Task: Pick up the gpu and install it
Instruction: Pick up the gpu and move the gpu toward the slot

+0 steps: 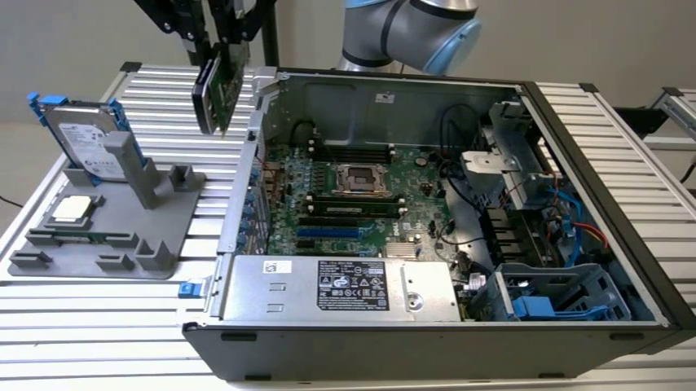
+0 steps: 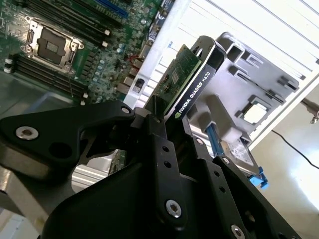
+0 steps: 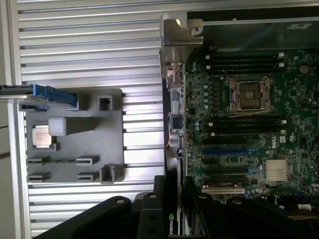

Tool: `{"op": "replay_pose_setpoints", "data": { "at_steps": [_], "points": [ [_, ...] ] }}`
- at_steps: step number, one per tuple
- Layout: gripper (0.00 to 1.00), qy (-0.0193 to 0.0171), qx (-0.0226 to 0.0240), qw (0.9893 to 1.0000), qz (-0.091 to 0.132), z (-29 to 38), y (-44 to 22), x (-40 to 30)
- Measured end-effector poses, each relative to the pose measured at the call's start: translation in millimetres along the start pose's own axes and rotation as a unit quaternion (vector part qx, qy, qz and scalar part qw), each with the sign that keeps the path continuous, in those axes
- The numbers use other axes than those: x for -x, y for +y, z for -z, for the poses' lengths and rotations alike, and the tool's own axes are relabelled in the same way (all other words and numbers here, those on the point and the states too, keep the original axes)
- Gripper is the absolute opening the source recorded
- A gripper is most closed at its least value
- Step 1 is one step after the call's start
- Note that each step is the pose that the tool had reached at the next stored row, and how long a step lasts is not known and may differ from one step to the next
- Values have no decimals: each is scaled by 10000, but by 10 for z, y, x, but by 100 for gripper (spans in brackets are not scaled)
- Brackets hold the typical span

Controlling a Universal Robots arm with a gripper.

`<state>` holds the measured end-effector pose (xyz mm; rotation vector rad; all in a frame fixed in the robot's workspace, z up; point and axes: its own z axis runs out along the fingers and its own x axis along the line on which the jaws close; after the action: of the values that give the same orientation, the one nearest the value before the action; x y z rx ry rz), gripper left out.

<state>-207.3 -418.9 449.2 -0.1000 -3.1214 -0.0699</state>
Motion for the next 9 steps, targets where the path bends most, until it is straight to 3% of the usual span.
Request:
{"op": "replay_pose_setpoints", "data": {
  "at_steps": [9],
  "points": [
    [0, 0, 0, 10000, 0, -1, 17, -1]
  ]
}}
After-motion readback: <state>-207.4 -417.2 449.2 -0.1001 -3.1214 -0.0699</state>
